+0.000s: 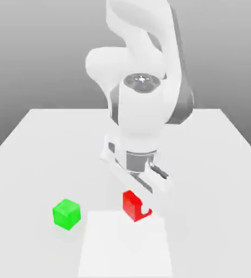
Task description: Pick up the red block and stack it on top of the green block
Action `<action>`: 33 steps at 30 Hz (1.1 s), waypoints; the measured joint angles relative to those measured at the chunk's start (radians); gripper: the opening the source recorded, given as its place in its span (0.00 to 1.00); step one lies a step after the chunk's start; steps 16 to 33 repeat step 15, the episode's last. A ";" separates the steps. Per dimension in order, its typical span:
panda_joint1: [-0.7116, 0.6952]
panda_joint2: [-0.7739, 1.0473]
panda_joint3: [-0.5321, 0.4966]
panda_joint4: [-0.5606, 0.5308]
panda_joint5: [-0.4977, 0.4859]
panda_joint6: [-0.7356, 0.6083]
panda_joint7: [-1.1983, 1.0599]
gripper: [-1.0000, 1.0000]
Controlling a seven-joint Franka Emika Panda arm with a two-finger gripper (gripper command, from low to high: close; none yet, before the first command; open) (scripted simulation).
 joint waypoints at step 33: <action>-0.178 0.118 -0.140 -0.037 -0.003 0.164 0.125 1.00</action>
